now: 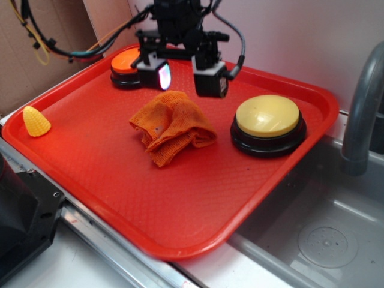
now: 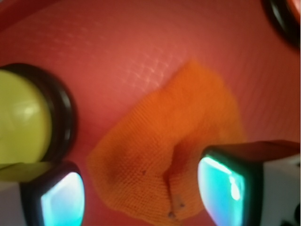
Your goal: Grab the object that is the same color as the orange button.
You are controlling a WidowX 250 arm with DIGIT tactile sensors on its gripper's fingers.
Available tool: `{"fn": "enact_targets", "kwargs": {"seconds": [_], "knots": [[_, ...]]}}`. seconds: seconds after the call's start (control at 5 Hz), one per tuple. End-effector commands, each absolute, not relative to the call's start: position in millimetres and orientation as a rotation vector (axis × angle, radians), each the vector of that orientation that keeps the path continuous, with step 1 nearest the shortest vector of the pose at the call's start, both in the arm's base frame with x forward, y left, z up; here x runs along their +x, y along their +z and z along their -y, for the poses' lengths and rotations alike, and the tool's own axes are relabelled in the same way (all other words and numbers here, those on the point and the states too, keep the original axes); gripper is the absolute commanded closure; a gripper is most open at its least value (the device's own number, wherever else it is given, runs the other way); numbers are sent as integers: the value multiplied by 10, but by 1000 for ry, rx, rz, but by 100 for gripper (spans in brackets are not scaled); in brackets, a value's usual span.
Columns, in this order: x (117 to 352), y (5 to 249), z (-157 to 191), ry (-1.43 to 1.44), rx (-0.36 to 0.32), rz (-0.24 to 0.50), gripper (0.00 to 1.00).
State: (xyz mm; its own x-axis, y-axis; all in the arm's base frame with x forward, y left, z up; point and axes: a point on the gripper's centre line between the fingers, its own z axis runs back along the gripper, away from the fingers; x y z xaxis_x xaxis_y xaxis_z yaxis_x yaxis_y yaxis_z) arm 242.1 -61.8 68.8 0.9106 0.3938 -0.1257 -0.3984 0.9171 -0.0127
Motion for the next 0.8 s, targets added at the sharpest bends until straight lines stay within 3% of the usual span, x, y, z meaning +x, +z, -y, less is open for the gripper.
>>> {"fn": "enact_targets", "kwargs": {"seconds": [0.0, 0.4, 0.6], "knots": [[2469, 578, 518, 406, -60, -18, 0], [2469, 578, 518, 406, -60, -18, 0], [2527, 421, 509, 511, -71, -18, 0]]}}
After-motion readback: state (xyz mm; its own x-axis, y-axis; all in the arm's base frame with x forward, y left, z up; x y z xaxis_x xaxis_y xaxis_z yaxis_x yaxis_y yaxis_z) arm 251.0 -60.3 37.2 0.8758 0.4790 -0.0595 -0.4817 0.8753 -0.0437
